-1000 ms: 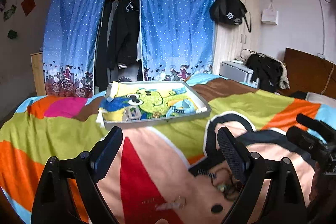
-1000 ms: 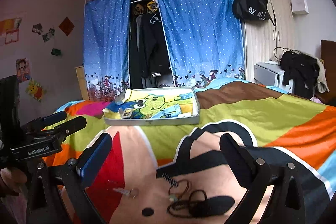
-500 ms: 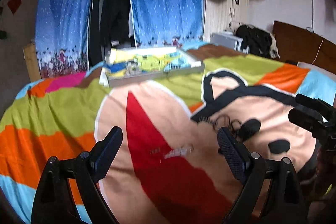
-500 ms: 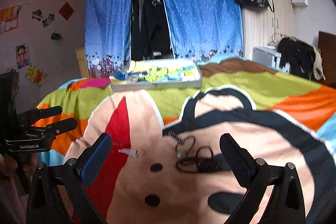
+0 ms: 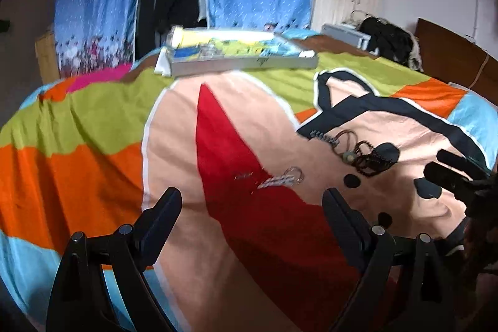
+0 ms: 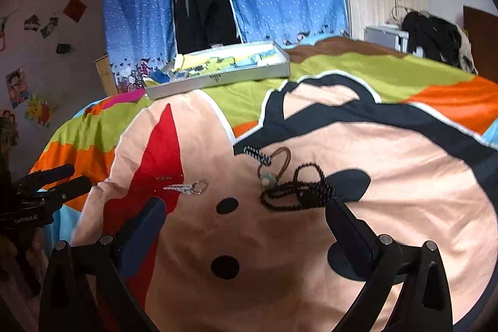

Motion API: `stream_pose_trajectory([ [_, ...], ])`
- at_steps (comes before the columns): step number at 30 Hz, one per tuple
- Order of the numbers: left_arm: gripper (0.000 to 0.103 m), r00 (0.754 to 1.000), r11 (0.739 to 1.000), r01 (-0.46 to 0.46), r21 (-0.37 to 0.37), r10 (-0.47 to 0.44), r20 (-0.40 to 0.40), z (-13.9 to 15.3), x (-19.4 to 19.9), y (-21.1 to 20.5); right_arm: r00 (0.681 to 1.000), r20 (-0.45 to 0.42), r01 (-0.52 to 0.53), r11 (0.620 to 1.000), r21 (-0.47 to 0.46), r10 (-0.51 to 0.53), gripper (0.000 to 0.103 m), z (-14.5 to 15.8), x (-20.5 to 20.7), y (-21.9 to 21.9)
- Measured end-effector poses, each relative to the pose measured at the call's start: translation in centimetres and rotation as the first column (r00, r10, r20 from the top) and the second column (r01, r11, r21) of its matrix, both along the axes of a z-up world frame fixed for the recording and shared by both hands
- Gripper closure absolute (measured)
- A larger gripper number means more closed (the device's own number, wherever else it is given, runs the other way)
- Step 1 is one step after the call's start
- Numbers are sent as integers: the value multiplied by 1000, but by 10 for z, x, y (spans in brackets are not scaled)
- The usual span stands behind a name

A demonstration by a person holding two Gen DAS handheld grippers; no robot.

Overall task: Organize jewelry
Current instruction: 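Move both tools back over the remaining jewelry on the bedspread, then grasp the silver key ring with the right tool while the left tool grasps the red beaded bracelet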

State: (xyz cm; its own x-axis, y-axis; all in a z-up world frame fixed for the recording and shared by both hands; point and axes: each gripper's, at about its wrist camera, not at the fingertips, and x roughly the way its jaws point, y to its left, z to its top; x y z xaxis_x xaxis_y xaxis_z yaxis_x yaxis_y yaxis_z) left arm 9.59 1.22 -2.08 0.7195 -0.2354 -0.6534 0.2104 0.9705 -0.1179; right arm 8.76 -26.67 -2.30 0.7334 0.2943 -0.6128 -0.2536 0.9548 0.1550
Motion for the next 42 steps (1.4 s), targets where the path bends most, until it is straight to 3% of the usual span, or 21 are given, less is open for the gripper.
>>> stream_pose_trajectory([
  [6, 15, 997, 997, -61, -47, 59, -51, -10, 10, 13, 999, -53, 9, 1000, 9, -9, 0, -19, 9, 3],
  [20, 15, 986, 995, -99, -28, 94, -136, -28, 28, 18, 996, -91, -1, 1000, 13, 2, 0, -37, 25, 8],
  [26, 15, 984, 994, -69, 81, 81, -156, -38, 39, 10, 994, -105, -16, 1000, -4, 15, 0, -41, 36, 13],
  [37, 15, 984, 998, 11, 57, -1, -178, -47, 83, 18, 992, -112, -62, 997, -51, 56, 0, -44, 64, 30],
  [42, 16, 982, 999, 47, 2, -46, -182, -52, 99, 24, 991, -99, -98, 992, -82, 90, 0, -42, 76, 40],
])
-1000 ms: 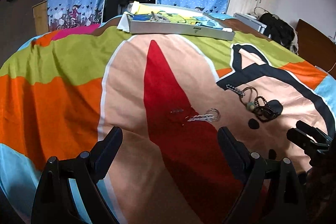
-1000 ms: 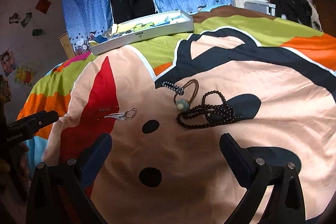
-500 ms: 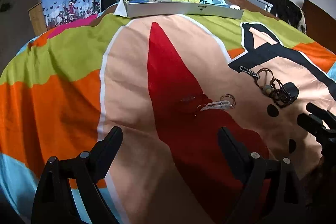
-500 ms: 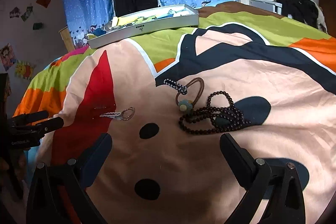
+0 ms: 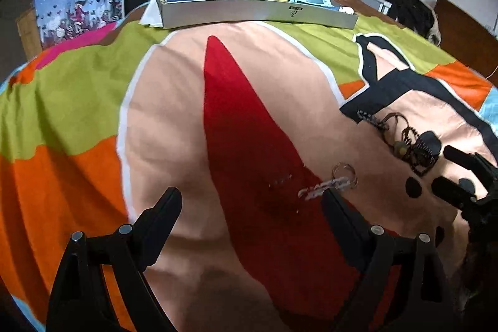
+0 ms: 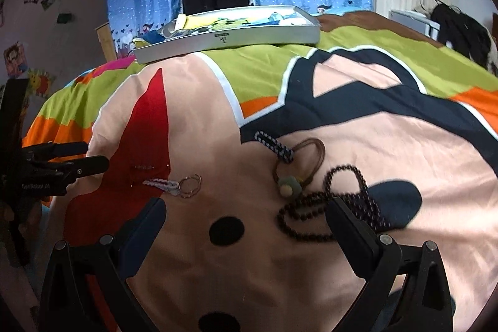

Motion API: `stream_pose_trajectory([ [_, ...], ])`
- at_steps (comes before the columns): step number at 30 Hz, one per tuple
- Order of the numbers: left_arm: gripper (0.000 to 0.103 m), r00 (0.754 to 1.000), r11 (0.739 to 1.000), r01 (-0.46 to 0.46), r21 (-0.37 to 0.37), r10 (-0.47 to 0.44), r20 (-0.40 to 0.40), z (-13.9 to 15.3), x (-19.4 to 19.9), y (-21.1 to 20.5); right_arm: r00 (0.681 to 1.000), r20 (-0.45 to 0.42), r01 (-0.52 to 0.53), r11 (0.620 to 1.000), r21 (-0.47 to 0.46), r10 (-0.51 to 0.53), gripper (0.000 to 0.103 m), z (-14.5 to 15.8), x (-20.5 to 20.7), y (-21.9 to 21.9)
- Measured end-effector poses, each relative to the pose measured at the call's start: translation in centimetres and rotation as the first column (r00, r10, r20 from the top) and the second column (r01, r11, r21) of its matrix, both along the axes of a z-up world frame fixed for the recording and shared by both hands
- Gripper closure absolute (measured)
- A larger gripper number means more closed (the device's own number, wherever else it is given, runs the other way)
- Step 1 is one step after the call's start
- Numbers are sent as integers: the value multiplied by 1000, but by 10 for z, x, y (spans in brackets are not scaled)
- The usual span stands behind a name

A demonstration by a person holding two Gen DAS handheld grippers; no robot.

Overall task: Organize jewelry
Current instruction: 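Grasp the silver key ring with the right tool while the left tool grasps the red beaded bracelet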

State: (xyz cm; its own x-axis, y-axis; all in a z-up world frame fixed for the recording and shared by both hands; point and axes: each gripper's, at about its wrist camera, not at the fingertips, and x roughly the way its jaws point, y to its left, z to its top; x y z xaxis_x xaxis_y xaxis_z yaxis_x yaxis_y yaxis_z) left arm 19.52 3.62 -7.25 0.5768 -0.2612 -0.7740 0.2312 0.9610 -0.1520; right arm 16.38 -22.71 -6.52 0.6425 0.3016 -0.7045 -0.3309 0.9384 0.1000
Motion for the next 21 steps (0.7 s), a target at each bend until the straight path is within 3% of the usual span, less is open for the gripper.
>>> stream_pose_trajectory([
  [3, 21, 1000, 999, 14, -39, -14, -7, -2, 4, 1, 1000, 1, -18, 1000, -11, 18, 0, 0, 6, 5],
  [7, 43, 998, 998, 51, -30, -52, -29, -8, 8, -5, 999, 2, -38, 999, -17, 38, 1, -2, 14, 13],
  [11, 62, 995, 997, 74, -26, -75, -63, -17, 14, -9, 997, -17, -71, 997, -31, 70, 20, -7, 23, 19],
  [14, 71, 992, 997, 79, -20, -80, -93, -24, 19, -10, 994, -33, -103, 994, -38, 102, 32, -12, 29, 26],
  [21, 74, 989, 997, 74, -14, -75, -131, -33, 25, -8, 982, -66, -183, 982, -55, 179, 55, -22, 40, 42],
])
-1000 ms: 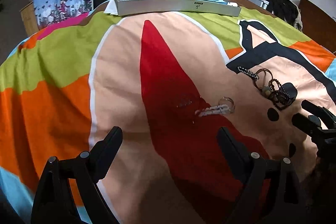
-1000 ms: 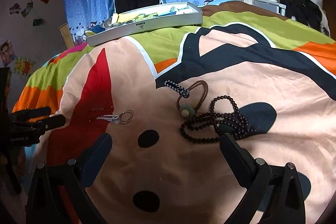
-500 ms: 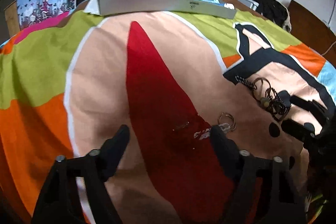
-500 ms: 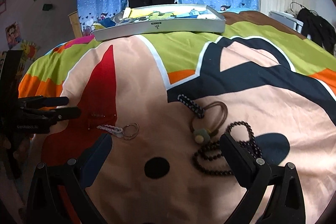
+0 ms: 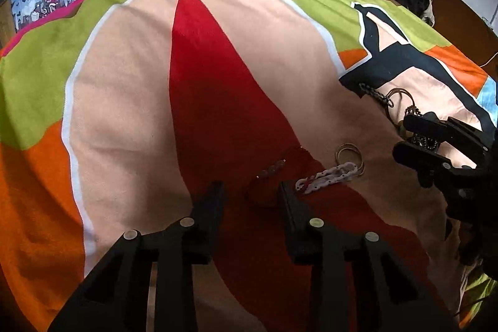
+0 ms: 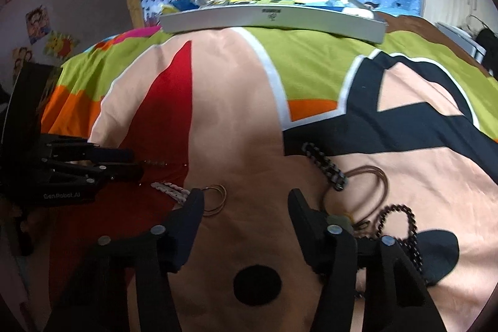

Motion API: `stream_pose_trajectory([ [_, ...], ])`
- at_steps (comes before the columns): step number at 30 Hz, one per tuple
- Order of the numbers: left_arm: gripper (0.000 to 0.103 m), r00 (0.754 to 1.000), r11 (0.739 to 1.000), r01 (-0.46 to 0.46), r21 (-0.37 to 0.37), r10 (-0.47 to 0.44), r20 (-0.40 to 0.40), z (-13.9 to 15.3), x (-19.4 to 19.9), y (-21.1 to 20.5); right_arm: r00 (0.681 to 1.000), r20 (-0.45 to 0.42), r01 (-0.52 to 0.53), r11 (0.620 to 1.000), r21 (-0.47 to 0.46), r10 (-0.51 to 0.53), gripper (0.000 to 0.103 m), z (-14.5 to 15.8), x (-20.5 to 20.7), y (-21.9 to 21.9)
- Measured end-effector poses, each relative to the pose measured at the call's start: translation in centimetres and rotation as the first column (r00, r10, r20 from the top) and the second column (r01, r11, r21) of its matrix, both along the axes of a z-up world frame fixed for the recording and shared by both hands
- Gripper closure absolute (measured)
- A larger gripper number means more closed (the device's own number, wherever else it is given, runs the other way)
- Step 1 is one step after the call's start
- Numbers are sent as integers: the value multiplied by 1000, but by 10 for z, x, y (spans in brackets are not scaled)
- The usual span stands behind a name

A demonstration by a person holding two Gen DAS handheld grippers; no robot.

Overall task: Organize jewelry
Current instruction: 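Grasp the silver key ring with the right tool while the left tool grasps the red beaded bracelet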

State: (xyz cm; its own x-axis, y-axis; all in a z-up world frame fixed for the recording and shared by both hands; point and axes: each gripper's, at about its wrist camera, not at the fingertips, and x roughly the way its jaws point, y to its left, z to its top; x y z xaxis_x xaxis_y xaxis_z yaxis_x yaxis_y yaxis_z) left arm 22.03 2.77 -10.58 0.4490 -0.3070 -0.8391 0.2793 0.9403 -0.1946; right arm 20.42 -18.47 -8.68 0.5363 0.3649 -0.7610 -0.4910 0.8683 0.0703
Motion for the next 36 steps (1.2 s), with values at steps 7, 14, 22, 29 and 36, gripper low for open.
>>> stream_pose_trajectory([
  [7, 74, 1000, 1000, -4, -10, 4, -14, -5, 8, 1, 999, -25, -39, 999, -31, 39, 70, -14, 9, 19],
  [14, 81, 1000, 1000, 13, 20, -13, -9, -7, 10, -2, 996, -51, -83, 993, -80, 79, 71, -24, 18, 32],
  [22, 102, 1000, 999, -6, 35, 6, -8, -11, 9, 0, 990, -77, -133, 979, -157, 122, 74, -30, 19, 42],
  [29, 102, 1000, 999, -26, 38, 26, 4, -10, 7, 3, 985, -106, -156, 965, -210, 136, 75, -37, 24, 53],
  [36, 102, 999, 999, -43, 32, 43, 4, -10, 7, 5, 988, -82, -146, 975, -167, 133, 96, -43, 19, 59],
])
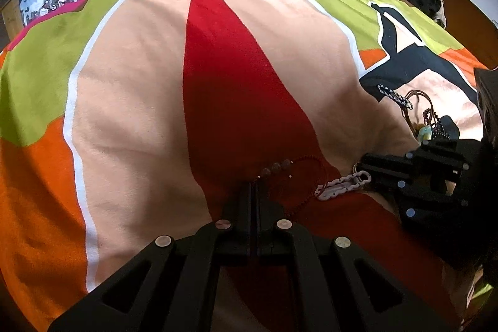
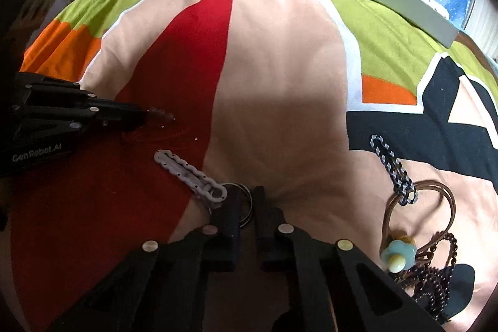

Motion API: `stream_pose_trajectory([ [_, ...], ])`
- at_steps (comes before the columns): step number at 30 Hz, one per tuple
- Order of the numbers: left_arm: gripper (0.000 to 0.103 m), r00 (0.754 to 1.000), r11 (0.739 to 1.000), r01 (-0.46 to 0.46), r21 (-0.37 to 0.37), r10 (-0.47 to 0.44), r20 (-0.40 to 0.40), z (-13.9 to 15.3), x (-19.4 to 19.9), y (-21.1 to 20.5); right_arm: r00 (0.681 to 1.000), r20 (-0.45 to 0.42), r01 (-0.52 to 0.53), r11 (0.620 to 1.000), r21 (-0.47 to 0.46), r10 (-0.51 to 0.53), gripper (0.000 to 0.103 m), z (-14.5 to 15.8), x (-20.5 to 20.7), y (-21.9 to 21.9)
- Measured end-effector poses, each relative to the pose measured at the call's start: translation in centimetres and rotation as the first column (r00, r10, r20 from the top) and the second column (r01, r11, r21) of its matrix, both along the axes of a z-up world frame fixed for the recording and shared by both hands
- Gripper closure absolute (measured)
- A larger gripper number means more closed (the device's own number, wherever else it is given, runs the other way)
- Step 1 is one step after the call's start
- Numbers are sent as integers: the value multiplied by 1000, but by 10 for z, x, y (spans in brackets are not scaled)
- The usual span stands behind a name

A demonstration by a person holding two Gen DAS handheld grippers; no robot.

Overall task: Organize jewelry
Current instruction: 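Grasp the silver key ring with the right tool while the left tool grasps the red beaded bracelet, then carry the key ring and red bracelet into the white tray and open both tools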

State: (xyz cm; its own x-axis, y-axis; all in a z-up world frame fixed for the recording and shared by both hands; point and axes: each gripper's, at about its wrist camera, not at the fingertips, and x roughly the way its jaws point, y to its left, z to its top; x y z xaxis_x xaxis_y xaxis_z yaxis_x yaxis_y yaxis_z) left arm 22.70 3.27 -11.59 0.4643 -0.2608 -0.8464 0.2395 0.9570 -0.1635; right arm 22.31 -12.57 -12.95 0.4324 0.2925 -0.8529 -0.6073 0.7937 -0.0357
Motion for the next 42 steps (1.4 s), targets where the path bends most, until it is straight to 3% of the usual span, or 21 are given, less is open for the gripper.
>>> stream_pose_trajectory([
  [4, 102, 1000, 1000, -5, 1, 5, 4, 1, -1, 0, 999, 0, 53, 996, 66, -54, 97, 0, -4, -10],
  [8, 103, 1000, 1000, -17, -5, 17, 15, 4, -3, 2, 992, 61, 108, 989, 98, -114, 98, 4, -13, -19],
  [17, 103, 997, 1000, 1, -17, 0, 73, 17, -13, -2, 957, 154, 221, 962, 158, -245, 98, 19, -23, -45],
  [23, 103, 992, 999, 12, -35, -8, 124, 26, -16, -7, 936, 168, 271, 938, 214, -309, 98, 33, -25, -65],
  [31, 103, 980, 996, 2, -86, 15, 198, 50, -34, -10, 927, 166, 279, 915, 290, -335, 98, 55, -39, -76],
  [42, 103, 968, 991, -36, -131, 67, 243, 74, -66, -22, 914, 195, 268, 889, 373, -357, 98, 86, -64, -96],
])
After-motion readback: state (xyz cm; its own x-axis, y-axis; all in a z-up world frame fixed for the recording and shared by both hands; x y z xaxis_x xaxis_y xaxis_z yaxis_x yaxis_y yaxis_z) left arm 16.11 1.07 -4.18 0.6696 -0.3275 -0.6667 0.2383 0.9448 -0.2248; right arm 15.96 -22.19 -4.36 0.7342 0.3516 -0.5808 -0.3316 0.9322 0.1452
